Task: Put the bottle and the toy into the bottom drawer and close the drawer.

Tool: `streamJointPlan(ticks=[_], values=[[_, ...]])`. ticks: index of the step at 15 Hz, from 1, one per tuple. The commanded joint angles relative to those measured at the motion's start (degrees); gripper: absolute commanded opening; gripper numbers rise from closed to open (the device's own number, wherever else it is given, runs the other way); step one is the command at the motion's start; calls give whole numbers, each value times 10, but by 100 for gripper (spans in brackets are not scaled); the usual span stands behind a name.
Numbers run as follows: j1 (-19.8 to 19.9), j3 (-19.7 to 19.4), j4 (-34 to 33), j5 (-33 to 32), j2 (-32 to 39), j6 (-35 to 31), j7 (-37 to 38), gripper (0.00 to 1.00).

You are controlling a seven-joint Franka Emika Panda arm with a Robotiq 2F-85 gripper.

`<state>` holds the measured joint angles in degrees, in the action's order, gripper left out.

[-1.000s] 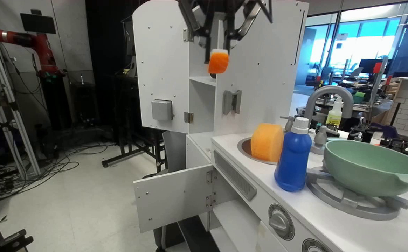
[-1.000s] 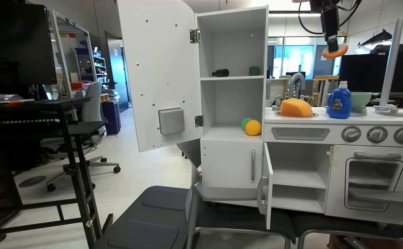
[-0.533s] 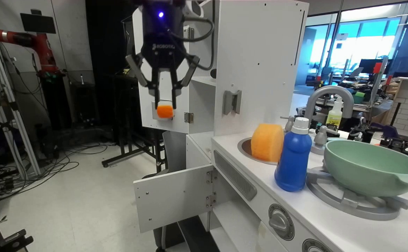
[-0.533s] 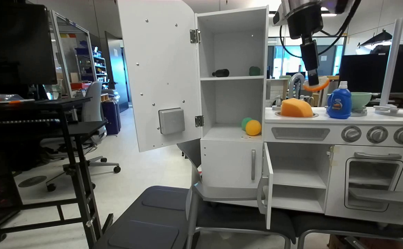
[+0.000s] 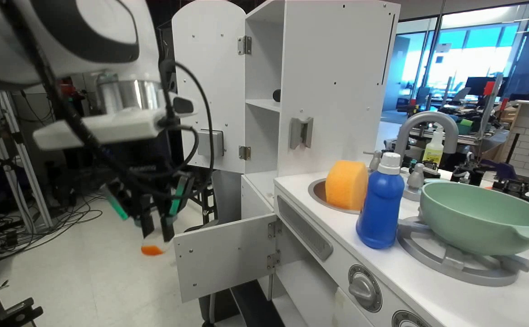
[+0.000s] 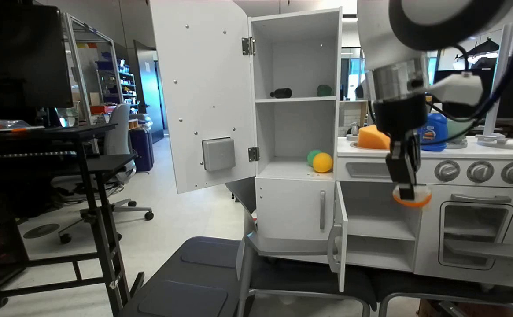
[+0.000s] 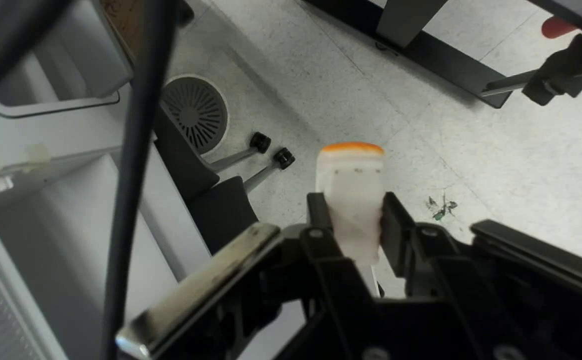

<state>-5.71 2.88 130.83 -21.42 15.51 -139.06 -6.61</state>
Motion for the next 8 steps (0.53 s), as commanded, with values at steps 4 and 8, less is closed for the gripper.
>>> streamJointPlan(ticks=[4, 8], values=[[-27, -137, 33, -208, 90, -201, 276, 7], [-35, -202, -40, -263, 163, -251, 372, 7]])
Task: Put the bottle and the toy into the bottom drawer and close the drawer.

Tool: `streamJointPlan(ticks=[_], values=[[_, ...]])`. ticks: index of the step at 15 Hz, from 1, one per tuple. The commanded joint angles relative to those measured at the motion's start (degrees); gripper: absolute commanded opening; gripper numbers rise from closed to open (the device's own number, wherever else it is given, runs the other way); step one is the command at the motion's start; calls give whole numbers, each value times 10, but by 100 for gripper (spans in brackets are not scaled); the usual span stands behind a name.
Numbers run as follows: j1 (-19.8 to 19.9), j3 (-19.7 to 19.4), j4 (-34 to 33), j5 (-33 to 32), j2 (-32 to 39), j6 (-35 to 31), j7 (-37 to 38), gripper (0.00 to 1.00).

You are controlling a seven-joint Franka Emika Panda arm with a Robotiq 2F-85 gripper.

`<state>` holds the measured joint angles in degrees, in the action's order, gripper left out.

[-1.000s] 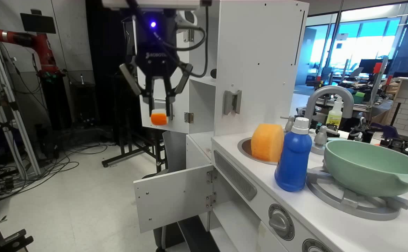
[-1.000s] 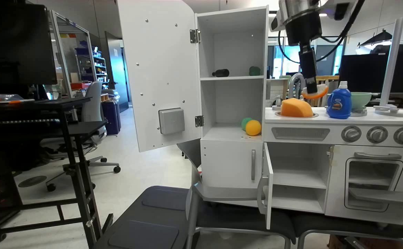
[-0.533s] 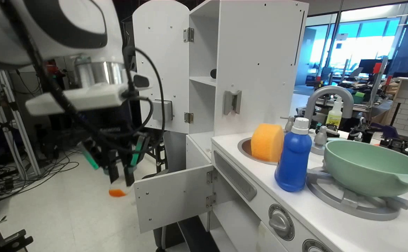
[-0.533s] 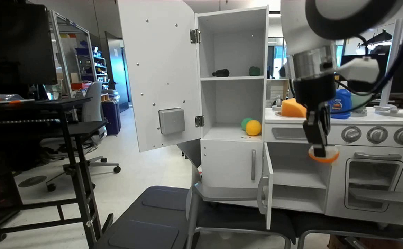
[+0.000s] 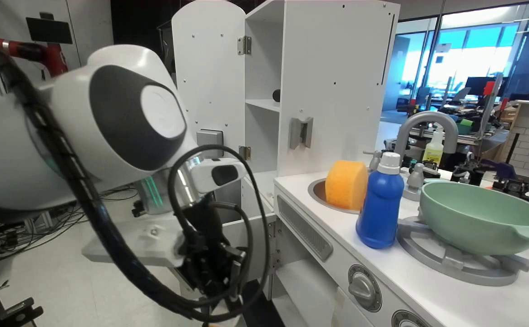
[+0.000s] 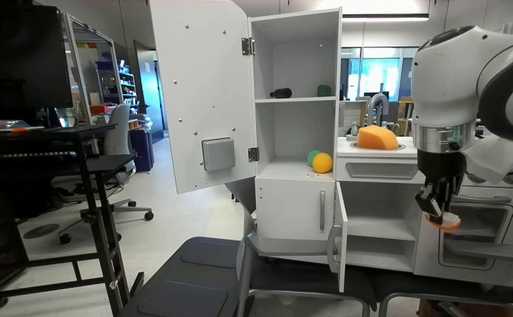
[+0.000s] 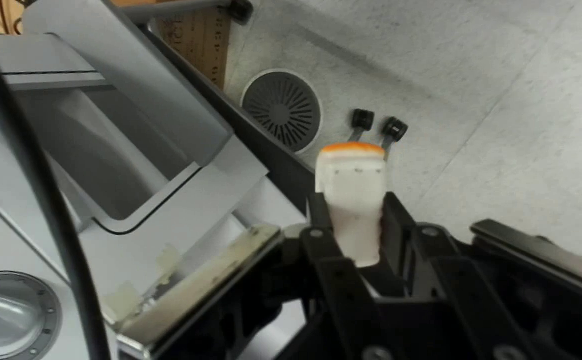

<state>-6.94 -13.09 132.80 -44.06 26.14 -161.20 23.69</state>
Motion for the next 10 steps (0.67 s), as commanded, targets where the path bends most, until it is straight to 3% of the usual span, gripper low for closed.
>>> streamJointPlan(ticks=[1, 4, 10], values=[[-27, -52, -80, -43, 78, -38, 88, 7], [-55, -82, -126, -68, 135, -58, 154, 7], [-151, -166, -211, -109, 255, -105, 314, 7]])
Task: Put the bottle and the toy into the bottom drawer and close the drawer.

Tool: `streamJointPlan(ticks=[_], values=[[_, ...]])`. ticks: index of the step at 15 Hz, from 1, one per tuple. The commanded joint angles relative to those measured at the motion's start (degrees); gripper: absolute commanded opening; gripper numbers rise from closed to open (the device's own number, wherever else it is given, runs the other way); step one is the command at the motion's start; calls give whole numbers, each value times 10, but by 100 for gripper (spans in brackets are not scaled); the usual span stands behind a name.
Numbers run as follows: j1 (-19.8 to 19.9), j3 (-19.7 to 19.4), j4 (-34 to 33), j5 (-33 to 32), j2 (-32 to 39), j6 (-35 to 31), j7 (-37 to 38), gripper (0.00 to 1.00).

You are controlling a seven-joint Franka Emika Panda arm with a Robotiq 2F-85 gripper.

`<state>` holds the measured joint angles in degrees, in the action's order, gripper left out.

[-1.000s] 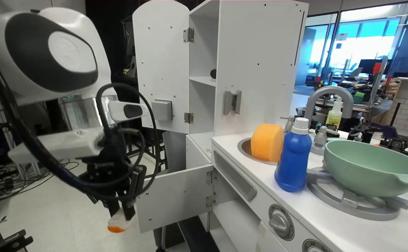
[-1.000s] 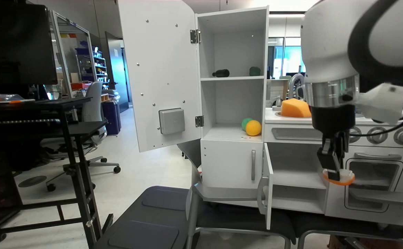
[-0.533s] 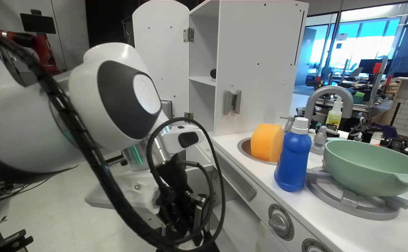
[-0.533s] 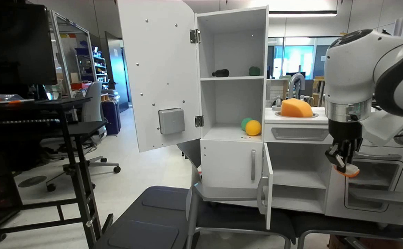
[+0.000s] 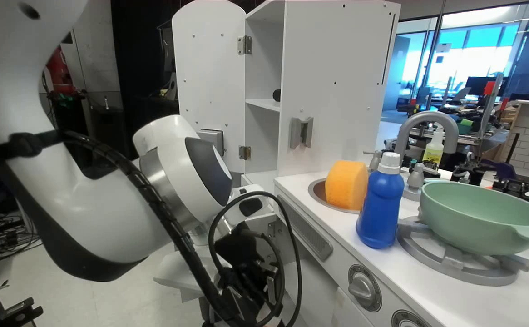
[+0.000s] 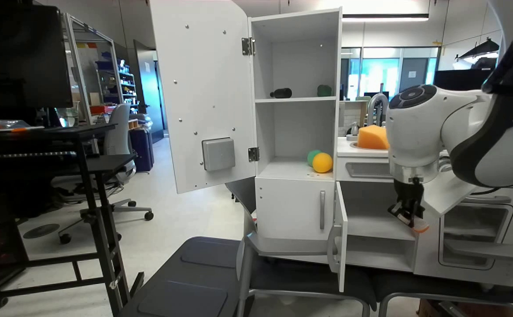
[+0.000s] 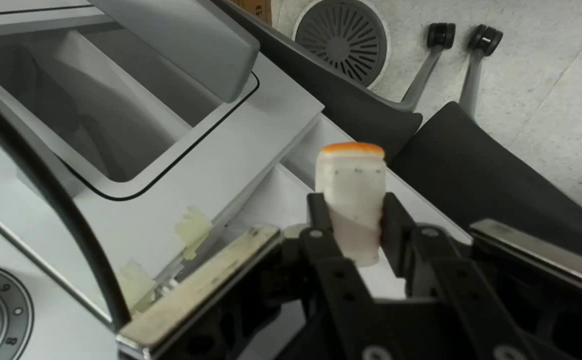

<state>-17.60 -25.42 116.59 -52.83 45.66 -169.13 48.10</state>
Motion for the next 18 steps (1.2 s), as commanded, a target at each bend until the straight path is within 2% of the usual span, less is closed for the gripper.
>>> streamJointPlan(ticks=[1, 8, 13, 18], values=[[-60, -60, -65, -23, 85, -40, 97, 7], [-124, -137, -164, -5, 224, -92, 214, 7], [-121, -166, -253, 2, 315, -88, 254, 7], [-110, -199, -322, 1, 366, -83, 266, 7]])
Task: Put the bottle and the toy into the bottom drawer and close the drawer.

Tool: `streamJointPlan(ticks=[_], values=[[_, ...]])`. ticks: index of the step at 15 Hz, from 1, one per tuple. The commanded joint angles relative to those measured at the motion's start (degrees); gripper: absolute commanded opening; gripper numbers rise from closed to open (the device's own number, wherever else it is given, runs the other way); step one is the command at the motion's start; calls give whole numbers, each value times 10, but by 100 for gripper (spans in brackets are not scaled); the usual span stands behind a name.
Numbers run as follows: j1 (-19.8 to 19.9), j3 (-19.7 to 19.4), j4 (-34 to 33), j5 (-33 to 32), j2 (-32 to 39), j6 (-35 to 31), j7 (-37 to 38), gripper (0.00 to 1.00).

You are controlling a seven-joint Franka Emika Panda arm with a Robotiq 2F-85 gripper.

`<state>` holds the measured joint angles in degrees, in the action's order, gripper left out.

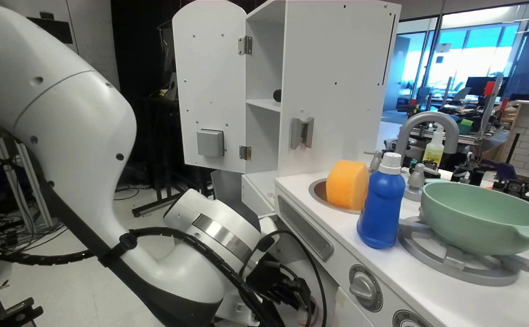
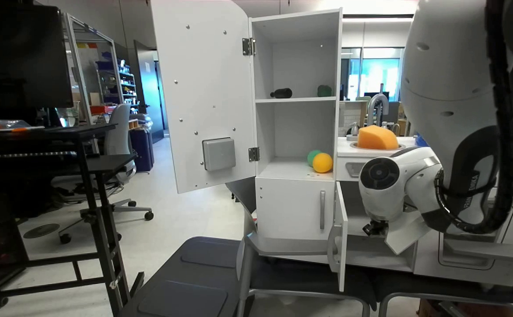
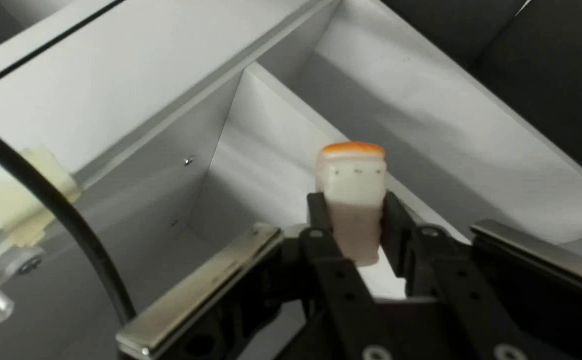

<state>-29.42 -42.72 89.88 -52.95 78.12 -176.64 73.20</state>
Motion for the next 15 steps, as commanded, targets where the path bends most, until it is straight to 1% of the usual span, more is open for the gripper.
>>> streamJointPlan(ticks=[1, 6, 7, 8, 13, 14, 15], values=[[12, -31, -66, 2, 48, -8, 14, 7], [30, -45, -113, 4, 77, 1, 13, 7], [34, -41, -116, 6, 77, 5, 9, 52], [36, -42, -123, 6, 83, 6, 11, 55], [42, -39, -130, 5, 84, 9, 9, 89], [41, -40, -128, 4, 83, 7, 11, 98], [41, -39, -126, 3, 81, 6, 10, 100]])
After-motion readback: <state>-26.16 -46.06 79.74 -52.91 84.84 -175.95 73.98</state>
